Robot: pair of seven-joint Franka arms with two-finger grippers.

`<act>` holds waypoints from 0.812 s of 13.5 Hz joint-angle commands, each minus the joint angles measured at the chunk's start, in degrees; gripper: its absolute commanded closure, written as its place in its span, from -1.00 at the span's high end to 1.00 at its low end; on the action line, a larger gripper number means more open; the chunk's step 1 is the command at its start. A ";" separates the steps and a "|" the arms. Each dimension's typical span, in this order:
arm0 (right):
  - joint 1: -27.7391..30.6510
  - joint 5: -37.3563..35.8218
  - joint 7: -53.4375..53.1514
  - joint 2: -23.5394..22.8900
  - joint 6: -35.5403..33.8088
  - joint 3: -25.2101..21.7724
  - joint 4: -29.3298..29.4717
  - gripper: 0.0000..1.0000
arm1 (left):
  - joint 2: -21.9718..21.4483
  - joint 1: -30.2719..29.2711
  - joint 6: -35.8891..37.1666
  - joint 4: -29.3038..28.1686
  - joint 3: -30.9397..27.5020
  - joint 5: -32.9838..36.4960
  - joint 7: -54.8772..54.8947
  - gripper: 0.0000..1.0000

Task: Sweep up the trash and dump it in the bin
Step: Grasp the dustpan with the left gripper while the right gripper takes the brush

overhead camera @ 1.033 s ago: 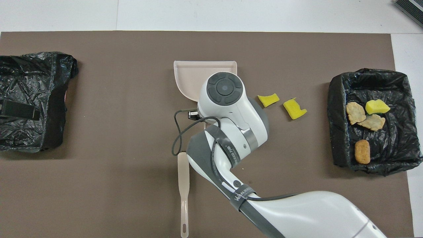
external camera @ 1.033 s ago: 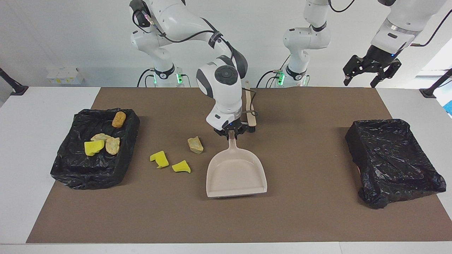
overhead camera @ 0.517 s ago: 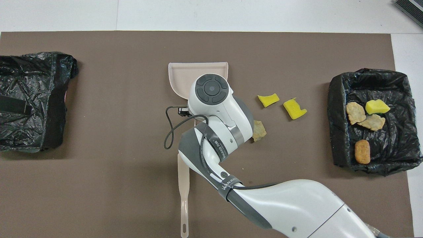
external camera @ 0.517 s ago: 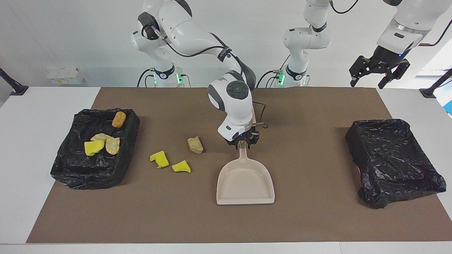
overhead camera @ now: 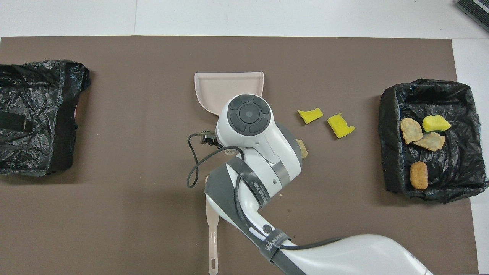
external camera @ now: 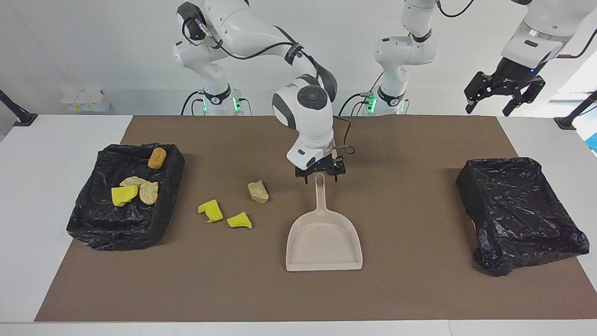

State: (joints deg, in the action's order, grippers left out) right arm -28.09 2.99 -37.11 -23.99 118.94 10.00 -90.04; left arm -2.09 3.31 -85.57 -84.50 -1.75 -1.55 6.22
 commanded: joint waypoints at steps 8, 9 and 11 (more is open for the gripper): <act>-10.66 4.91 -11.32 16.86 -0.46 0.28 -21.57 1.00 | 1.30 3.18 -3.19 0.21 2.11 0.41 -0.07 1.00; -12.06 5.10 -12.36 17.22 -0.29 0.28 -22.80 1.00 | 1.83 5.36 -4.33 -0.05 2.11 0.58 -0.68 1.00; -15.49 5.10 -16.83 17.31 5.04 0.28 -27.09 1.00 | 3.76 9.93 -6.62 -0.14 2.19 0.59 -4.79 1.00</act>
State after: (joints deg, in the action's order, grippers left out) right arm -41.25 6.78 -50.36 -8.44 118.52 10.40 -111.40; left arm 0.06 8.97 -89.90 -84.57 1.02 -1.58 4.29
